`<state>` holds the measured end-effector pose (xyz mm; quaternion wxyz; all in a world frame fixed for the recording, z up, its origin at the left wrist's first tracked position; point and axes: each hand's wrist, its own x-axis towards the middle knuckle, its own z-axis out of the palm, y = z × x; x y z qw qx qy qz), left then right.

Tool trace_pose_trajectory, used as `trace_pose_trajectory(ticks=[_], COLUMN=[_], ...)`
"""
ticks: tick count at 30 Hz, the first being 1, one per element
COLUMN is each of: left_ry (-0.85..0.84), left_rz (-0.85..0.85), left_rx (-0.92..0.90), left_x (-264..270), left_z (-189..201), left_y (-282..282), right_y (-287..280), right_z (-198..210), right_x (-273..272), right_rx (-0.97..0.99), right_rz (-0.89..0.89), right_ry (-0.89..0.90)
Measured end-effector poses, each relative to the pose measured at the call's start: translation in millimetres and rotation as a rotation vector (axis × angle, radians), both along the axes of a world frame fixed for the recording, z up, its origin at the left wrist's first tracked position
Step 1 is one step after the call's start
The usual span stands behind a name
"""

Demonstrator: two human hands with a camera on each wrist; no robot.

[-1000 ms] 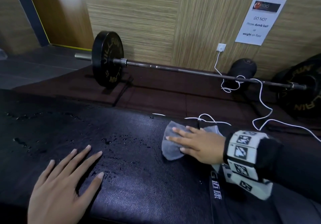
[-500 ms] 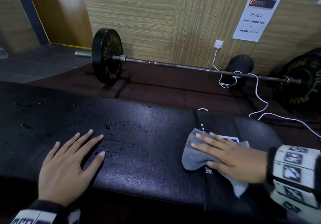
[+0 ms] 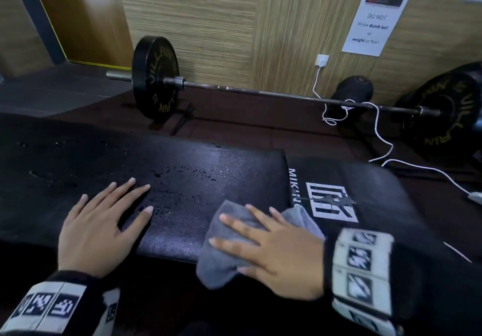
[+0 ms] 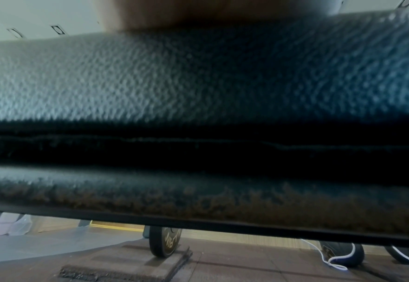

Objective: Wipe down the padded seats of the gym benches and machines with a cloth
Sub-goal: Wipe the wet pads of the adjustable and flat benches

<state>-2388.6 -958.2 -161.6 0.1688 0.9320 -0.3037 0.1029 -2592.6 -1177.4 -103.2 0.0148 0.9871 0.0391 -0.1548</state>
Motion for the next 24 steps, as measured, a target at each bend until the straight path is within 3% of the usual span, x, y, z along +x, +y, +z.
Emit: trace_pose_trajectory(ticks=[6, 9, 13, 15, 19, 24], left_ry=[0.01, 0.001, 0.005, 0.003, 0.008, 0.005], left_rz=[-0.028, -0.031, -0.025, -0.027, -0.03, -0.033], left_rx=[-0.006, -0.017, -0.039, -0.053, -0.046, -0.034], left_x=[4, 5, 6, 7, 7, 8], left_z=[-4, -5, -6, -7, -7, -8], left_y=[1, 0, 0, 0, 0, 2], right_y=[-17, -34, -44, -40, -4, 53], right_z=[-25, -29, -26, -26, -28, -32], right_x=[-86, -106, -88, -63, -12, 2], right_rx=[-0.075, -0.077, -0.058, -0.063, -0.056, 0.032], right_rz=[-0.096, -0.271, -0.65, -0.748, -0.766, -0.58], right_ry=[-0.15, -0.242, -0.314, -0.323, -0.423, -0.519])
